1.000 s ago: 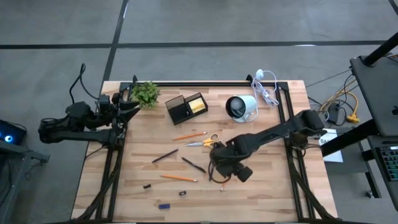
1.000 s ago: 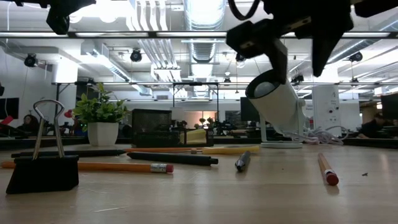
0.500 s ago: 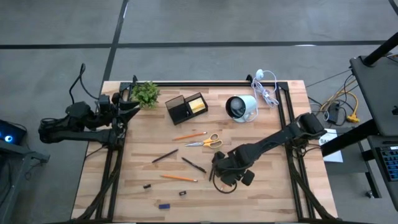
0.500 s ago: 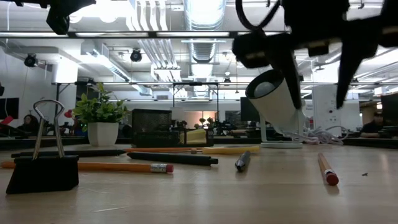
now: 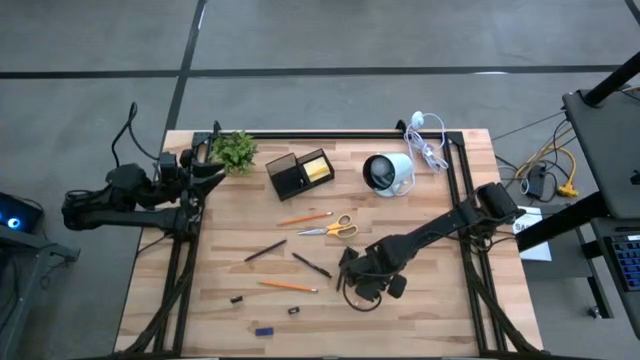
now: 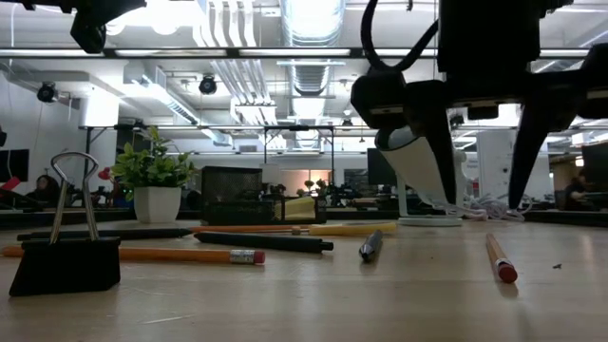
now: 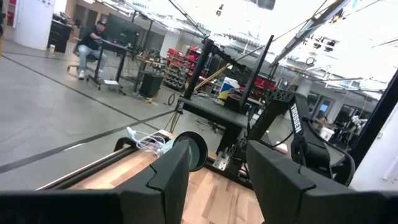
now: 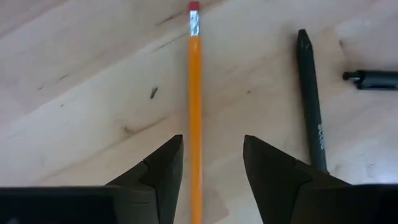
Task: Pick and place office supplies into organizer
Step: Put the bottom right yellow pencil into the black desk organizer
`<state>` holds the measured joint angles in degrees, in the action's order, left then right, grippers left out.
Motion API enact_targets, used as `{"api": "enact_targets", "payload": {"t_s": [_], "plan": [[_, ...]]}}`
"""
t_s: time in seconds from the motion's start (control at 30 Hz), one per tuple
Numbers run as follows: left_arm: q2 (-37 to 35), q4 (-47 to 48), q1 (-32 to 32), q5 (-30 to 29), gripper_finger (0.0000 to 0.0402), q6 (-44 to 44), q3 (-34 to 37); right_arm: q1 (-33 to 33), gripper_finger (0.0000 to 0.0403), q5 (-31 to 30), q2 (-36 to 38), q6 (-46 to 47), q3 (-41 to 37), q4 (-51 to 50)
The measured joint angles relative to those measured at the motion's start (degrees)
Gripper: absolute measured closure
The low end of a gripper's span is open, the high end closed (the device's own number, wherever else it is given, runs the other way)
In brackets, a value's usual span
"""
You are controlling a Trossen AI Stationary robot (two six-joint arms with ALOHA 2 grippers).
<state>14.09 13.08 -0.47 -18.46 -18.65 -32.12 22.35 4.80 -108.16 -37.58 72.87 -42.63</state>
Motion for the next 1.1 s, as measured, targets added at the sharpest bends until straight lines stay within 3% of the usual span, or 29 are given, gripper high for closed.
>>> {"api": "enact_targets", "payload": {"t_s": [0.57, 1.1], "plan": [[-0.02, -0.02, 0.0, 0.0, 0.0256, -0.08, 0.0, 0.0, 0.0252, 1.9, 0.02, -3.55, -7.38, 7.7], [-0.02, -0.04, 0.0, 0.0, 0.0256, -0.24, 0.0, -1.18, 0.0255, 3.26, 0.04, -3.1, -7.02, 8.89]]}}
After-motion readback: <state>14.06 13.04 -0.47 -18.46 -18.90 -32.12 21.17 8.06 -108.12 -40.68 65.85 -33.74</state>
